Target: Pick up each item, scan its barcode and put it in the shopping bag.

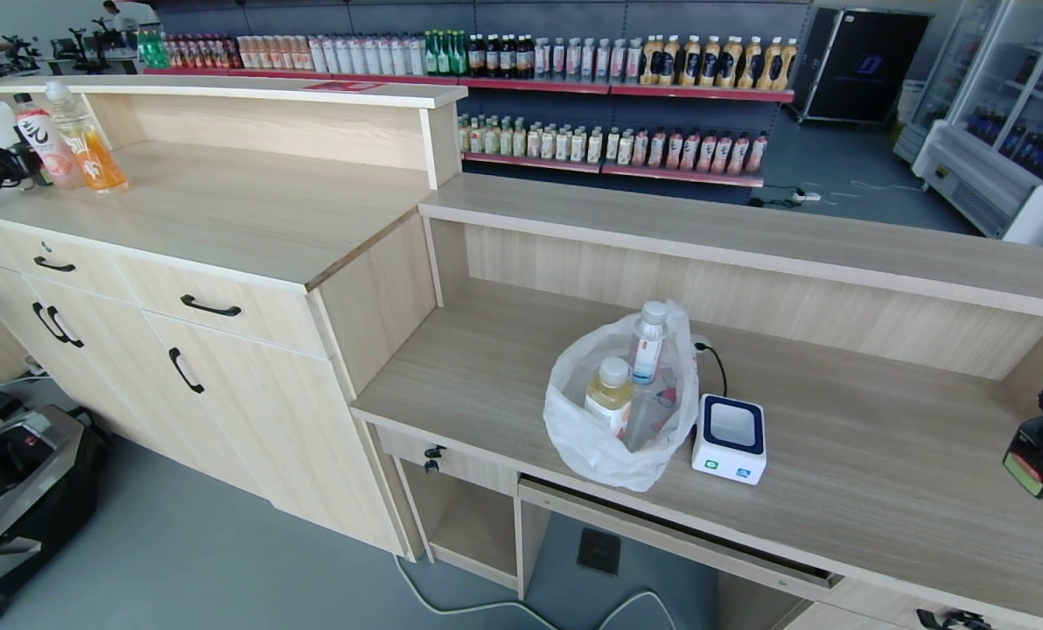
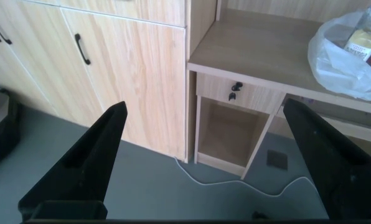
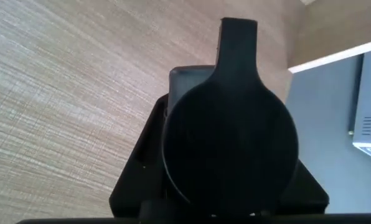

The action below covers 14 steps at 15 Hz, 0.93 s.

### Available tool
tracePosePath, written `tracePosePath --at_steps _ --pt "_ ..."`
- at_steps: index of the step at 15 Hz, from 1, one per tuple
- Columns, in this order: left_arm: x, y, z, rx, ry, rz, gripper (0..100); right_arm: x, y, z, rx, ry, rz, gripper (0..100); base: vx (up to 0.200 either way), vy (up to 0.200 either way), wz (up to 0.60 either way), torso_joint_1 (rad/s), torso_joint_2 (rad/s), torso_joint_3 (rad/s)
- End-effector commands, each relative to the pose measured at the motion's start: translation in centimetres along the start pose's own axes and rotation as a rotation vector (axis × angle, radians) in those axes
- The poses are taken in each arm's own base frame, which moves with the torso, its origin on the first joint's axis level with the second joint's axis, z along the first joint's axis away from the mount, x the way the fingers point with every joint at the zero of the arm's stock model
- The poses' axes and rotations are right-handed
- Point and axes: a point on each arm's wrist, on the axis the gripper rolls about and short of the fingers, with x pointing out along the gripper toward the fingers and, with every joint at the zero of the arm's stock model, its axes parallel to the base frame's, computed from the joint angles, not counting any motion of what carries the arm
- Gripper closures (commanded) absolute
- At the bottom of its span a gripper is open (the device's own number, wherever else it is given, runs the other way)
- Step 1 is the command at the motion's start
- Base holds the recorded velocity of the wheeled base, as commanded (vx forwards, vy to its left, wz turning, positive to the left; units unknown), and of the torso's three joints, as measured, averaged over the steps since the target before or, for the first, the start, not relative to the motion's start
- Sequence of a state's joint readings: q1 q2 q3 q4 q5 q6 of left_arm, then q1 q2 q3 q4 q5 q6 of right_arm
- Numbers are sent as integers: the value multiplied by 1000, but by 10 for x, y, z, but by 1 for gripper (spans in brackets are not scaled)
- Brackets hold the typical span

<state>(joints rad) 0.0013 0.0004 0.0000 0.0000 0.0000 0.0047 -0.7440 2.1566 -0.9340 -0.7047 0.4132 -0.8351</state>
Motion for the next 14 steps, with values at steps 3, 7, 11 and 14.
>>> tracePosePath --at_steps 3,7,11,14 --pt "0 0 0 0 0 0 0 -208 53 96 -674 -344 -279 100 0 0 0 0 0 0" --pt "0 0 0 0 0 0 0 -235 116 135 -1232 -794 -74 100 0 0 0 0 0 0" --pt "0 0 0 0 0 0 0 -254 178 168 -1711 -1312 -155 100 0 0 0 0 0 0" --pt "0 0 0 0 0 0 0 -264 205 177 -1900 -1557 -297 100 0 0 0 0 0 0"
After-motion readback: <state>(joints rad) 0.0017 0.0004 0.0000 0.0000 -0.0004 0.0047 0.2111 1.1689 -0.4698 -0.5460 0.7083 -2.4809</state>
